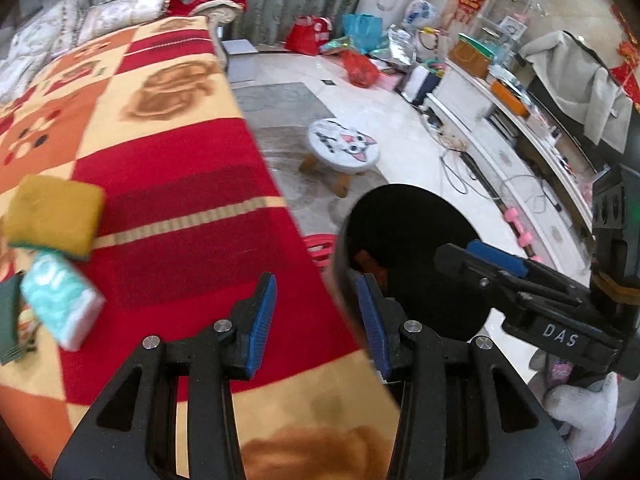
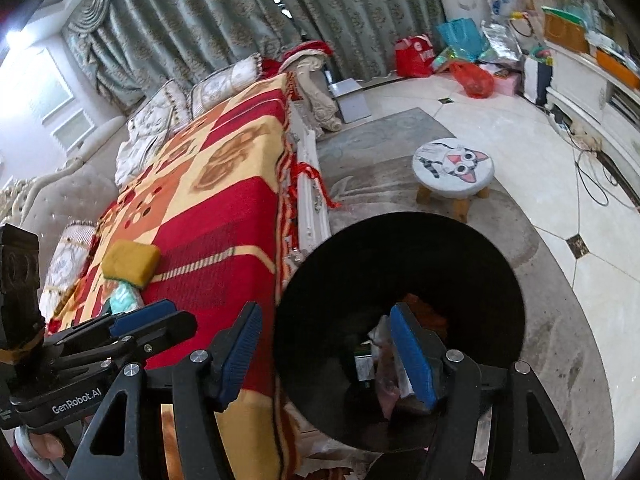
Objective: Collect trash
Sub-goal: 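Move both grippers back over the trash on the blanket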
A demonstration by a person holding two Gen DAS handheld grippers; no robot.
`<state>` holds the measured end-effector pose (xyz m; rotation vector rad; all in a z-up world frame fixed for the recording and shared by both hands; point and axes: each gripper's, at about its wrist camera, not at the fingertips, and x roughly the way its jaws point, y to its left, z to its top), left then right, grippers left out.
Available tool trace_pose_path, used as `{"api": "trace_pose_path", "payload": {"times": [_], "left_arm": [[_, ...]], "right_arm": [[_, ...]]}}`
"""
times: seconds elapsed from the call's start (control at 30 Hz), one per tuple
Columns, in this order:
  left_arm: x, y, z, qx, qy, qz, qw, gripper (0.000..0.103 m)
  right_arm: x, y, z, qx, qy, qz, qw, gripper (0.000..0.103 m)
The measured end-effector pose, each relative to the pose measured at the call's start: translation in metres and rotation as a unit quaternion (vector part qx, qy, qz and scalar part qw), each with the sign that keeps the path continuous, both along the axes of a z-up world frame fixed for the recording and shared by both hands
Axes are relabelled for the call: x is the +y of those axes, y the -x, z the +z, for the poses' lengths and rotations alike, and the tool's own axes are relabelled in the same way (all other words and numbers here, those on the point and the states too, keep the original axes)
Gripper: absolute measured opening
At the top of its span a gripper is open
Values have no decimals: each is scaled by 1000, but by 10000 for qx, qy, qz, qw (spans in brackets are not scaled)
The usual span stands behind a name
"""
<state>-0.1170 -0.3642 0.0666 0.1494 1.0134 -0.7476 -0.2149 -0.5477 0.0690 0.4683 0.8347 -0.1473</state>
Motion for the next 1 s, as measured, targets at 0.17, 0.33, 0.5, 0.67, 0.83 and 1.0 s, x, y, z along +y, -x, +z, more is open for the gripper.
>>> {"api": "trace_pose_path", "payload": {"times": [0.17, 0.33, 0.5, 0.67, 0.83, 1.0], "left_arm": [[37, -7, 1, -91, -99, 350, 9993, 41], [80, -15, 4, -100, -191, 756, 9969, 41], [129, -26, 5, -109, -290, 1183, 9925, 41], [188, -39, 3, -114, -350, 1713, 9845, 41], [240, -53, -5, -22, -402, 2196, 9748, 41], [278, -66, -12, 130, -375, 2560, 9659, 41]], "right_arm": [[26, -13, 3, -11, 24, 301, 9995, 64], [67, -31, 4, -83, 246, 863, 9959, 64], [107, -50, -2, -61, 167, 1341, 9908, 64], [147, -72, -7, 8, 154, 1822, 9831, 64], [190, -98, -6, -43, 206, 2347, 9718, 64], [224, -125, -11, -55, 391, 2776, 9599, 64]]}}
